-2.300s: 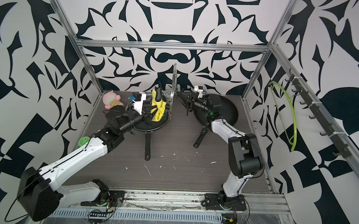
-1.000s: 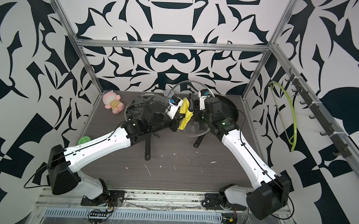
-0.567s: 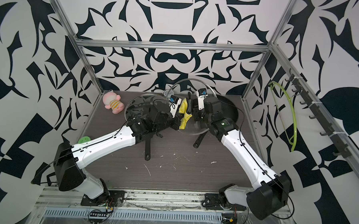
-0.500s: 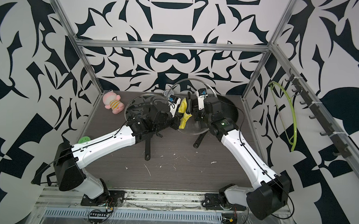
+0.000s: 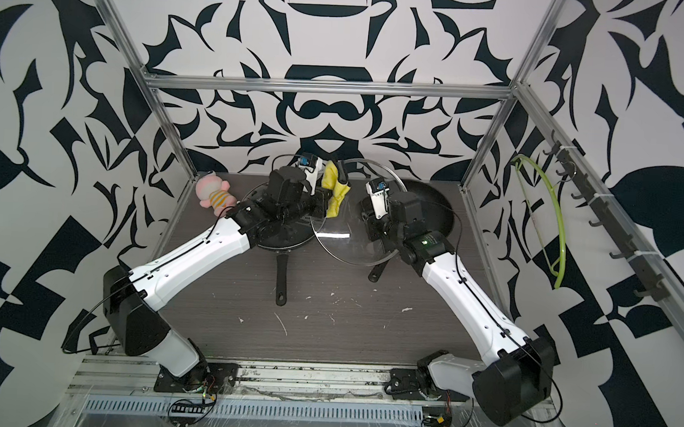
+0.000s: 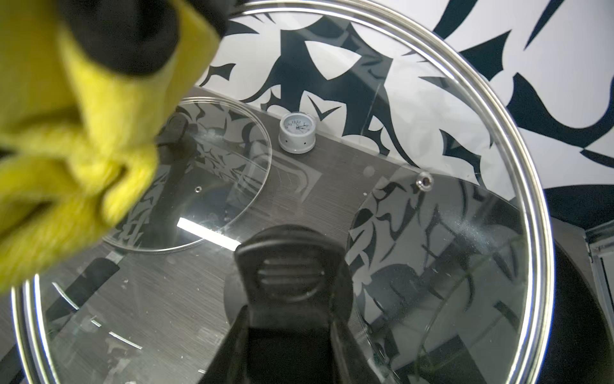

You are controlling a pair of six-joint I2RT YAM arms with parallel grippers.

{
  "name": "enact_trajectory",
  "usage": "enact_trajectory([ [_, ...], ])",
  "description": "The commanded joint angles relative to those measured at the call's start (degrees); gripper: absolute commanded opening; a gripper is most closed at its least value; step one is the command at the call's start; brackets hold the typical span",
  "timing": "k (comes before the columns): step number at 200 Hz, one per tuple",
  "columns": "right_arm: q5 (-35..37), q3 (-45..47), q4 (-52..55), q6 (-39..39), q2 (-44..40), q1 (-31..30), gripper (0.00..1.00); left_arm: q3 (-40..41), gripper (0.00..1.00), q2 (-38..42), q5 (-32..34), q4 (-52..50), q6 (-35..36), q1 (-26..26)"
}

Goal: Wipe the pot lid with a cloth
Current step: Wipe the pot lid.

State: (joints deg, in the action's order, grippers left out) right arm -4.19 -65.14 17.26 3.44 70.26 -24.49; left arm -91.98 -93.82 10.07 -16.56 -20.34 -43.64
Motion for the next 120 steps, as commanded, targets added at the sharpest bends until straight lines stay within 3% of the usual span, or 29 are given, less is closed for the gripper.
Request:
enact_trajectory([
  [1, -4.7, -2.2, -15.4, 8.5, -5.5, -1.5, 0.0, -4.5, 0.0, -3.7, -2.8, -6.1, 2.9, 0.8],
  [61, -1.9, -2.6, -12.6, 30.0, -5.3, -7.8, 0.0, -20.2, 0.0, -12.3, -8.8, -17.9, 13.5, 0.9],
  [120, 5.0, -7.1, -8.9, 42.7, -1.8, -14.6, 0.0, -30.9, 0.0, -19.1, -16.3, -26.8, 23.5, 0.0],
])
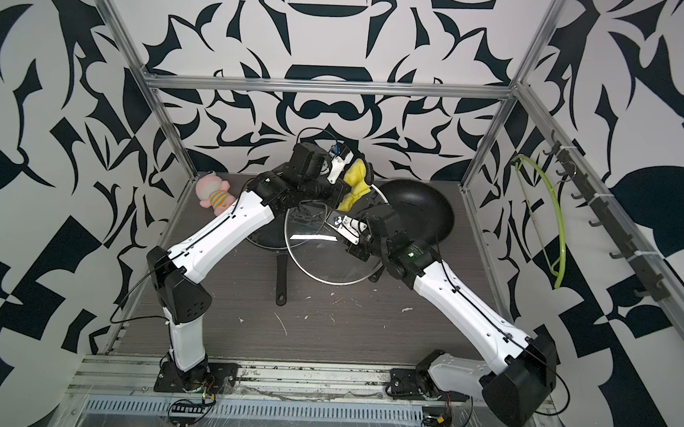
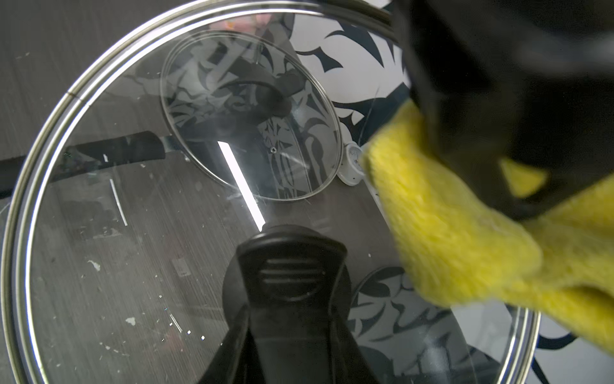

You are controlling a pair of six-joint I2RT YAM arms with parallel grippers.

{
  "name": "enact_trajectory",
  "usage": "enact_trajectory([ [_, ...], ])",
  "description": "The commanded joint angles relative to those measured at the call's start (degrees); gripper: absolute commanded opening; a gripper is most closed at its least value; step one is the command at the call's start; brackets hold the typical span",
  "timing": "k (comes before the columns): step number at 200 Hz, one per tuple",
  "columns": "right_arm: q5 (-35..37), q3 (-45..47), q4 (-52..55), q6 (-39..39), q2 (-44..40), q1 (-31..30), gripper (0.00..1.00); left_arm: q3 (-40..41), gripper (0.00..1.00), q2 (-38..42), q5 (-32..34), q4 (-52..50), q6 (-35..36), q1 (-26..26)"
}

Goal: Wipe the pot lid with a cloth
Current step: Wipe the pot lid.

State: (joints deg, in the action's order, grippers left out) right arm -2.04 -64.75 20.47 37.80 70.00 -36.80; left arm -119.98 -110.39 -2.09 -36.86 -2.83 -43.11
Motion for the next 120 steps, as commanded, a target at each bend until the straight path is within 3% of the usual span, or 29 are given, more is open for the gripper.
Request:
enact_trajectory([
  [1, 3.0, -7.5, -12.1, 8.5, -1.4, -2.3, 0.0, -3.1, 0.0, -2.6, -4.1, -6.7, 6.1, -0.6],
  [43, 6.1, -8.1, -13.6, 10.0, 0.0, -3.5, 0.0, -6.9, 0.0, -4.9, -4.3, -9.0, 6.4, -1.3],
  [57, 7.4, -7.6, -15.1, 8.8, -0.2, -3.5, 0.0, -6.3, 0.0, -4.4, -1.4, -8.0, 5.1, -1.2],
  [120, 12.0, -7.0, -17.4, 0.3, -0.4, -3.1, 0.0, 6.9, 0.0, 5.6, 7.7, 4.8, -3.1, 1.6],
])
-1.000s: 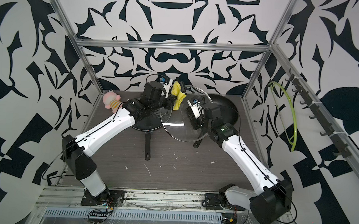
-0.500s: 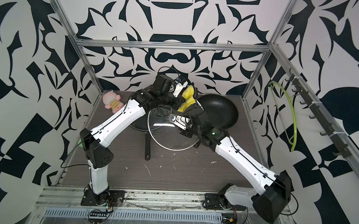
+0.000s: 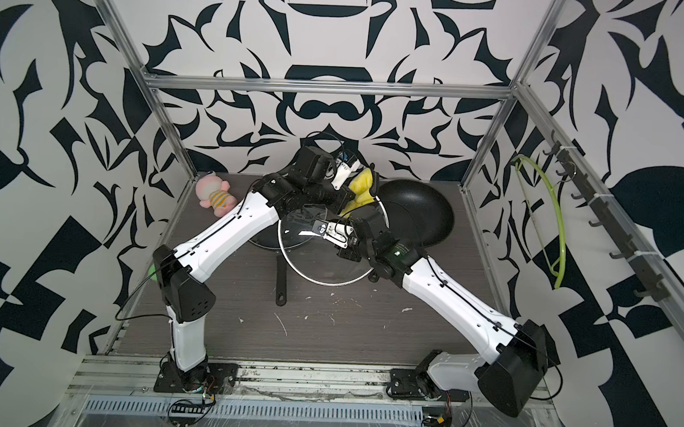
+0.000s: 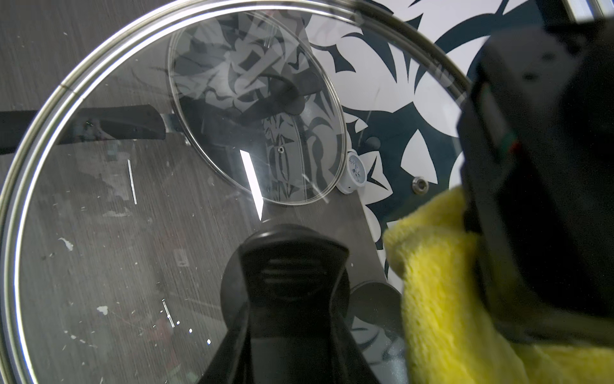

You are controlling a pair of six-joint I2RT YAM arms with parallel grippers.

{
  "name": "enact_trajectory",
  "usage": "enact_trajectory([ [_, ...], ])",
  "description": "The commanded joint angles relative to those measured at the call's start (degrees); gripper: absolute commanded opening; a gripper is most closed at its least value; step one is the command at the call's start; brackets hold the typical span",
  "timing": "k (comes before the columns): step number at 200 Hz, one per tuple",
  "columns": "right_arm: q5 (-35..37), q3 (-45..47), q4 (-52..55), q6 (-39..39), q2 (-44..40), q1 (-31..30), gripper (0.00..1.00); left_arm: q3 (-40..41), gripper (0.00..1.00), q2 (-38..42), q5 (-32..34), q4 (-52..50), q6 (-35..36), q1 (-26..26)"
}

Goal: Wipe the pot lid with a cloth
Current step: Wipe the pot lid.

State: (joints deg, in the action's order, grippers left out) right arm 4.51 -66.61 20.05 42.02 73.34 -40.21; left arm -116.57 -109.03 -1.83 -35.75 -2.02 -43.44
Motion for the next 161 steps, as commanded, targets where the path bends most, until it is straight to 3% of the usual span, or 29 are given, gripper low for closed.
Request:
enact_trajectory([
  [1, 5.5, -5.1, -17.1, -4.0, -3.8, 0.3, 0.0, 3.7, 0.0, 4.3, 7.6, 3.7, -3.9, 1.9],
  [43, 8.8, -5.7, -18.7, -10.9, -4.4, 1.9, 0.0, 8.5, 0.0, 8.2, 13.6, 4.2, -4.7, 2.6],
  [84, 8.6, -9.4, -18.1, -23.6, -3.8, 4.6, 0.0, 18.9, 0.0, 14.4, 13.0, 9.9, -2.5, 1.8],
  [161, -3.7, -14.3, -18.7, -43.0, -1.8, 10.6, 0.0, 32.1, 0.0, 18.7, 25.2, 18.6, 6.1, -8.2],
])
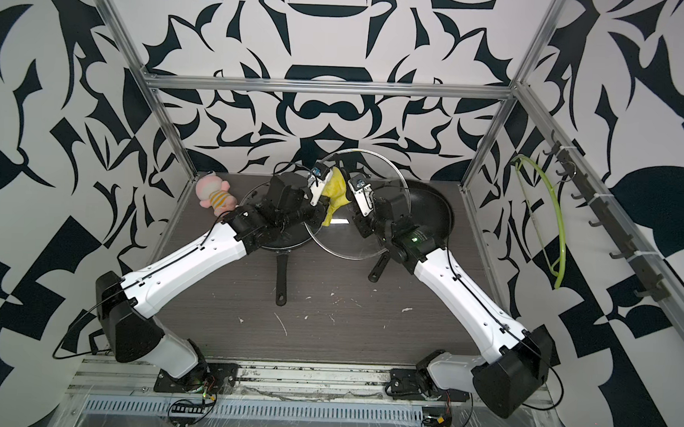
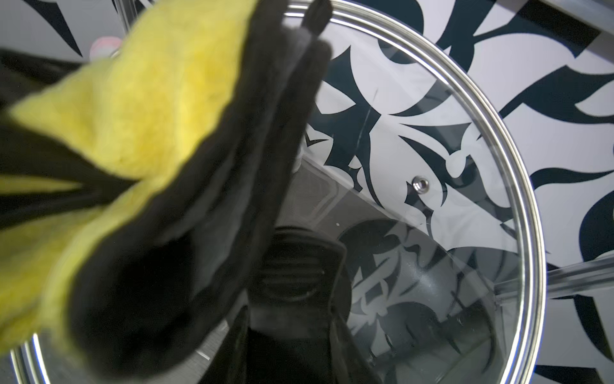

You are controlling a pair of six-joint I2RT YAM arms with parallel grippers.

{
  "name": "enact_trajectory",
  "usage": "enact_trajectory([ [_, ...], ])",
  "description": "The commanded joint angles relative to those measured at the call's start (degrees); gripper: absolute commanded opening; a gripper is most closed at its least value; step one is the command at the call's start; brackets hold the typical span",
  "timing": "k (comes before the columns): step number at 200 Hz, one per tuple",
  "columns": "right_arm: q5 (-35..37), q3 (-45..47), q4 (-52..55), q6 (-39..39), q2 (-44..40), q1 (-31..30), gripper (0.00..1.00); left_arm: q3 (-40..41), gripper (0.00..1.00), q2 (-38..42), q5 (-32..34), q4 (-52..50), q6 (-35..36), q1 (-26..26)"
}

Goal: Wipe the pot lid with a cloth
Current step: Wipe the pot lid.

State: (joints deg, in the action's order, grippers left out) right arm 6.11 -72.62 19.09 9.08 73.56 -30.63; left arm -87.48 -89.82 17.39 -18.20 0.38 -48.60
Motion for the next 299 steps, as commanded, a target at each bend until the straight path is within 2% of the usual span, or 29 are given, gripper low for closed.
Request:
enact_trajectory([
  [1, -5.5, -8.3, -17.8, -10.2, -1.9, 1.1, 0.0, 3.0, 0.0, -0.5, 6.2, 1.2, 3.8, -3.3],
  [21, -6.3, -8.6, -19.8, -11.5, -1.1, 1.6, 0.0, 3.0, 0.0, -1.2, 7.9, 1.5, 4.6, -5.8],
  [83, -8.4, -11.1, -23.6, -17.0, 2.1, 3.4, 0.0, -1.9, 0.0, -7.0, 9.5, -1.6, -1.2, -11.0],
  [114, -7.7, -10.7, -23.6, -16.7, 1.9, 3.9, 0.0, -1.7, 0.0, -6.5, 11.4, -3.2, -3.4, -10.2],
  [165, -7.8, -6.7, -23.9, -13.5, -0.7, 4.4, 0.0, 2.4, 0.0, -0.6, 10.3, -3.2, -2.8, -5.0],
  [181, -9.2, -5.0, -23.7, -10.8, -1.7, 4.3, 0.0, 2.7, 0.0, 0.1, 10.0, -3.5, -2.6, -2.8],
  [214, -19.6, -0.5, -25.6, -4.1, -4.6, 4.4, 0.0, 1.1, 0.0, -0.1, 6.6, -4.3, -3.3, 1.8],
  [231, -22.5, 0.7, -24.6, -1.1, -5.9, 4.3, 0.0, -1.4, 0.0, -1.2, 5.8, -5.6, -4.3, 3.2],
  [271, -23.4, 3.2, -22.0, 8.3, -8.6, 3.5, 0.0, -8.4, 0.0, -4.6, 3.4, -8.1, -5.3, 5.0],
  [299, -22.9, 4.5, -19.6, 19.0, -10.0, 0.9, 0.0, -15.3, 0.0, -8.7, 0.3, -11.7, -4.6, 5.9],
])
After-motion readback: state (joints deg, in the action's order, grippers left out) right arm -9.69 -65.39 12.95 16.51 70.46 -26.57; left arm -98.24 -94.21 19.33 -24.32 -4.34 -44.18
